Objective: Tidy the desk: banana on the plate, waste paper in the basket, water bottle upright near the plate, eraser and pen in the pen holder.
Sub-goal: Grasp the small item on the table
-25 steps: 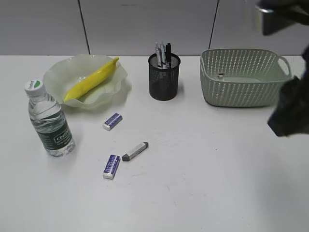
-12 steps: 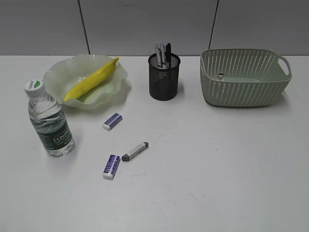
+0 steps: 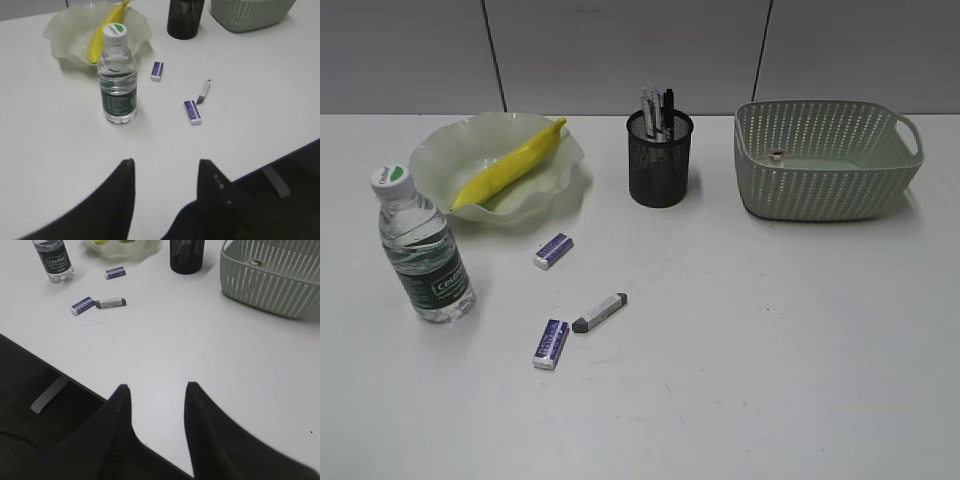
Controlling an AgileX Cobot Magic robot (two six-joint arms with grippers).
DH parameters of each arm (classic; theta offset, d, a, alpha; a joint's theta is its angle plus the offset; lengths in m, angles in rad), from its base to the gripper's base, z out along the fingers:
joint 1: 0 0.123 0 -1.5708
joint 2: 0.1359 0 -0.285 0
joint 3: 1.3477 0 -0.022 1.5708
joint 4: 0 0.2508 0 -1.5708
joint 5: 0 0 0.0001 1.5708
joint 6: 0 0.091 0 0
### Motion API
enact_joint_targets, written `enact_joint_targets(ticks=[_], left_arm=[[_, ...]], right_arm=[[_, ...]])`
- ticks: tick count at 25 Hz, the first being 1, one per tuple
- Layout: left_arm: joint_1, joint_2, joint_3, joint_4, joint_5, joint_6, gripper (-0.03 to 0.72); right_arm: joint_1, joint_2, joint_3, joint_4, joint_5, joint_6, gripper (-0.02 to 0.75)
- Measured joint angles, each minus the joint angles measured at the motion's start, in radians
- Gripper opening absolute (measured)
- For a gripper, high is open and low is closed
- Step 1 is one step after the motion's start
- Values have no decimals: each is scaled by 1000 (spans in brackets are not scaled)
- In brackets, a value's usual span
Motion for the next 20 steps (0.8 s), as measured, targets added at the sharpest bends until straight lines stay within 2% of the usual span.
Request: enact_joint_targets(ticks=[5,13,20], left_arm=[[0,242,-41,-79,-111,3,310],[0,842,-115,-209,-381,3,310],[-24,1299,-275,-252,-412,3,345]], right_arm=[[0,-3,7,0,-4,-45,295],[0,6,7,0,-6,-78,295],[2,6,7,0,-6,-79,295]])
